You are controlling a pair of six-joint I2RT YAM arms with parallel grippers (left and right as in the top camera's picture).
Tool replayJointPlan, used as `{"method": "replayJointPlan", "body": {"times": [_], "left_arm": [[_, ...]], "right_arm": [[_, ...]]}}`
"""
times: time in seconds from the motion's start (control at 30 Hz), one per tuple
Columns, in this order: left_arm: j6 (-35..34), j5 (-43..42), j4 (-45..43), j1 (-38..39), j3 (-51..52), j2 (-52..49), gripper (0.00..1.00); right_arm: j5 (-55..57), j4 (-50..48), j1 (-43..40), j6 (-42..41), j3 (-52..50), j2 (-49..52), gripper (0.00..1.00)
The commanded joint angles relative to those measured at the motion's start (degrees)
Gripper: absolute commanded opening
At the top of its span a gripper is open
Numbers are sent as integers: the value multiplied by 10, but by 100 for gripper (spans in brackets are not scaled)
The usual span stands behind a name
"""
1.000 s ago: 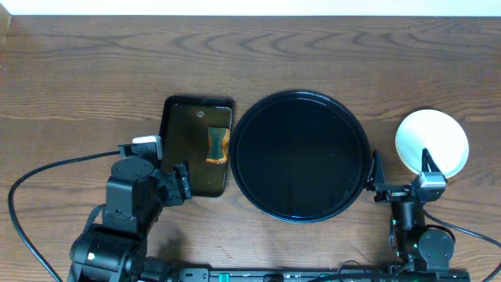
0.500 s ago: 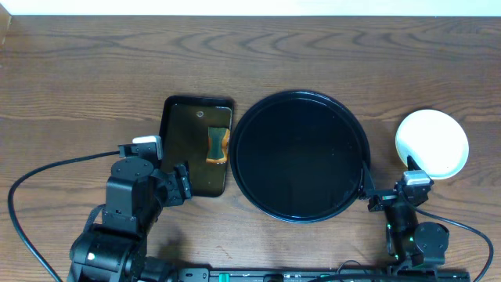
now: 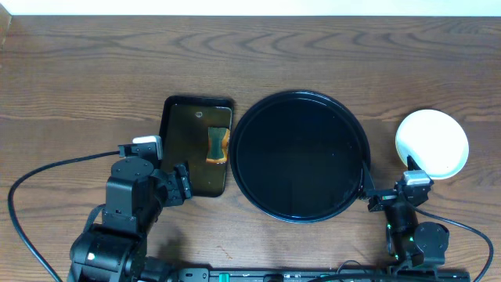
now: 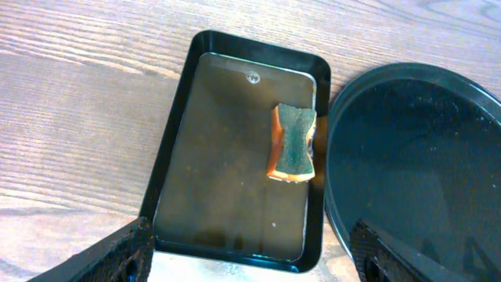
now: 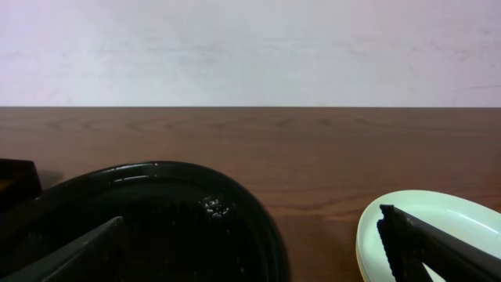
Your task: Clean dirty plates on tray and stack at the side
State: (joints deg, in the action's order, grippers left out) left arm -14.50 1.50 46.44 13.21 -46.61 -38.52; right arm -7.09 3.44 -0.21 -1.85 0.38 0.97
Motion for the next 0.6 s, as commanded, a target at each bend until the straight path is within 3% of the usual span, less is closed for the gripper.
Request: {"method": "replayJointPlan", "body": {"times": [0.0,0.57], "left_arm": [[9,1,0,2,3,0,80],[12,7,17,-13,4,7,80]], "right_arm": [[-9,2,-7,6,-1,-5,99],[-9,2,-7,6,-1,-5,99]]}}
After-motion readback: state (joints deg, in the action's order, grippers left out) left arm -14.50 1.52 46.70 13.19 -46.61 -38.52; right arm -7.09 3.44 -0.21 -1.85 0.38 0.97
